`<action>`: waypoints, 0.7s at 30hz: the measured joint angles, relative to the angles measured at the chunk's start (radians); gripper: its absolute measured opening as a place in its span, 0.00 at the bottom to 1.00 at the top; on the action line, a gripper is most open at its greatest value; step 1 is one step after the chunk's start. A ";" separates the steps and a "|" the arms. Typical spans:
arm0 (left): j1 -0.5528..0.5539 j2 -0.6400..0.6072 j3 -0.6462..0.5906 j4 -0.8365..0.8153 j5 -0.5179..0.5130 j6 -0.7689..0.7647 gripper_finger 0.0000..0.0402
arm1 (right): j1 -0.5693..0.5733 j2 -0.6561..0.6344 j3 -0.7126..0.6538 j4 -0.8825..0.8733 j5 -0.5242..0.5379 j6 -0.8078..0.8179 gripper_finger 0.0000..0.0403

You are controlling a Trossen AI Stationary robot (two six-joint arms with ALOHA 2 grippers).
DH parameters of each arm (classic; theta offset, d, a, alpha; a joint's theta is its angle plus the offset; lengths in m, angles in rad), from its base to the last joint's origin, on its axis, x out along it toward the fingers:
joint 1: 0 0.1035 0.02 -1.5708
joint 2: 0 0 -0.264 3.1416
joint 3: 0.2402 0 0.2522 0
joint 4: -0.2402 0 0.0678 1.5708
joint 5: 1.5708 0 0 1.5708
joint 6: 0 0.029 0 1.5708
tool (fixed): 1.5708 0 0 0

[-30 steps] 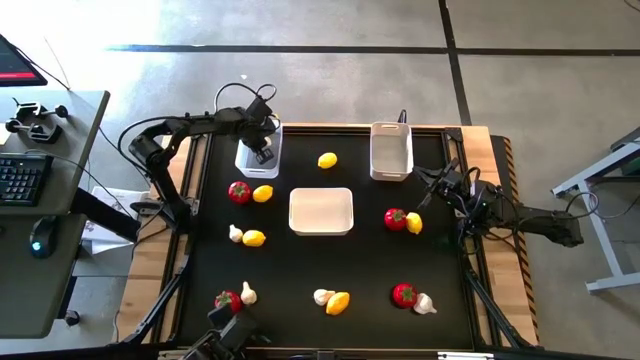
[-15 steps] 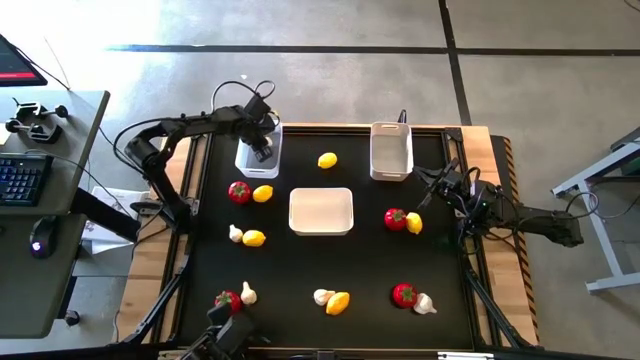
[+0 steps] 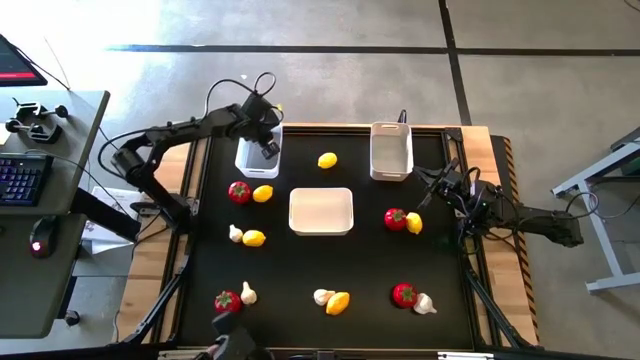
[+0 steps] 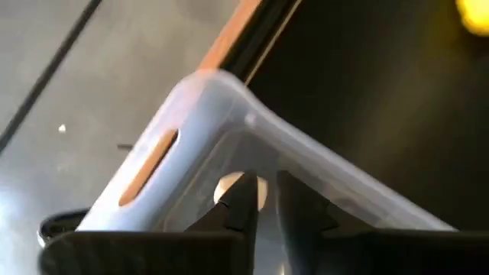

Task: Sort produce into baskets
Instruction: Put the red tomato into the gray bin

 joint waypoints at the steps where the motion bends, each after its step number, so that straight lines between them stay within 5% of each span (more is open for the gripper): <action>1: -0.011 -0.012 -0.015 0.040 0.004 -0.002 0.04 | 0.000 0.000 0.000 0.000 0.000 0.000 0.00; 7: -0.073 -0.119 -0.204 0.331 0.101 -0.023 0.01 | 0.000 0.000 0.000 0.000 0.000 0.000 0.00; 21: -0.246 -0.451 -0.603 0.728 0.102 -0.040 0.00 | 0.000 0.000 0.000 0.000 0.000 0.000 0.00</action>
